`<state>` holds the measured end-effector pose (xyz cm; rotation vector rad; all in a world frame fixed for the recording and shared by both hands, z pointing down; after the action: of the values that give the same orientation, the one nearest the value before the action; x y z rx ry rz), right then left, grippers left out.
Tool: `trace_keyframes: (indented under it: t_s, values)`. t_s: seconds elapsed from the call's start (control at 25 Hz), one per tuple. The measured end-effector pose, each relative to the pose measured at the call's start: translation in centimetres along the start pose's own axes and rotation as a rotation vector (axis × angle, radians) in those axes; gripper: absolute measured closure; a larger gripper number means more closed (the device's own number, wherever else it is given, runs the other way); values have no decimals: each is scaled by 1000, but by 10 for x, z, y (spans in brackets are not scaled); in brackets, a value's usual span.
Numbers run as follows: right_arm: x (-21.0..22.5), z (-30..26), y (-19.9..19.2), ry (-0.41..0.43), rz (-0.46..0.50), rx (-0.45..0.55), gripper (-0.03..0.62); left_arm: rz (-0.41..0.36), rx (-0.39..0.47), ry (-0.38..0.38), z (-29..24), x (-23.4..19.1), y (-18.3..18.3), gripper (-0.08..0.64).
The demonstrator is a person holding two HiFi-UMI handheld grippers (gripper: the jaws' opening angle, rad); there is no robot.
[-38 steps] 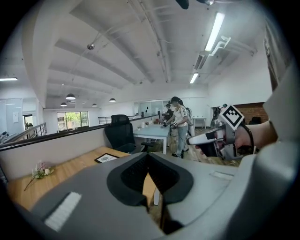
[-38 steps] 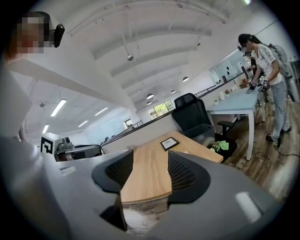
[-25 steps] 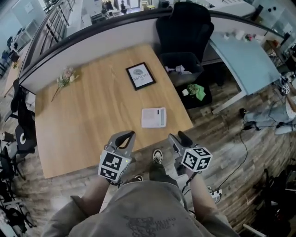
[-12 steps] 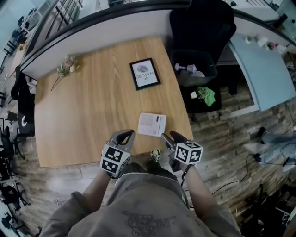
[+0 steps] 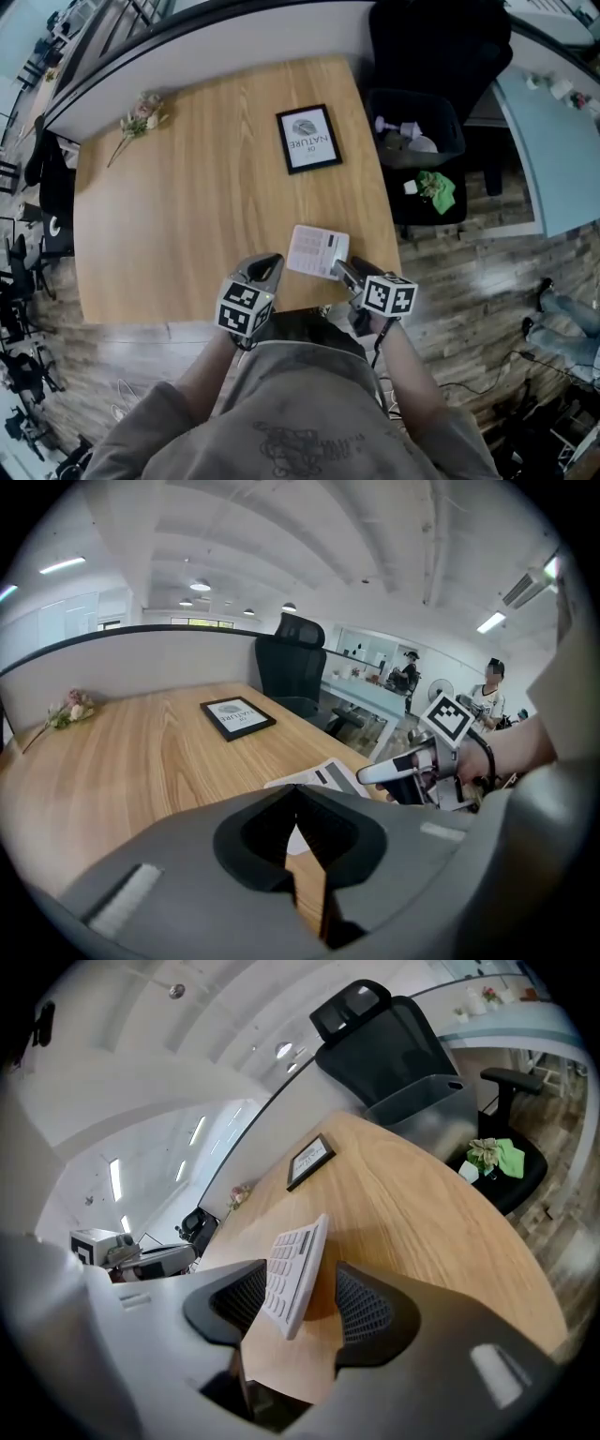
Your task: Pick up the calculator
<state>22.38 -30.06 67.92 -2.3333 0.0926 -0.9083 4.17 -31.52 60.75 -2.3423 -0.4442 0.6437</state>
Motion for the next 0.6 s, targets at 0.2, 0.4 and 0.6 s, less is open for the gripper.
trace_keyframes:
  t_s: [0.2,0.4,0.6]
  values:
    - [1,-15,-4,11,-47,-30,377,8,-62,14,-11,-15,-12,558]
    - [2,-32,-10,29,-101,-62,377,40,-88,6,-18,-24,-24,558]
    - [-2,-44,-16,47,-142,-64,381,63,-80,-1,-17,-30,-28,558]
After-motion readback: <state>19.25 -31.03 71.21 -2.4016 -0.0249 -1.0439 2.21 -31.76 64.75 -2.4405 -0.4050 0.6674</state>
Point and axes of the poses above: the fingertips, and each gripper's own axes: z backward along the fingers, x to its right, y out of its top, the point moved 3 cm from there along z, backward along the fingers, and after that the axes turned 12 degrees about z, right-handed, at the moved point
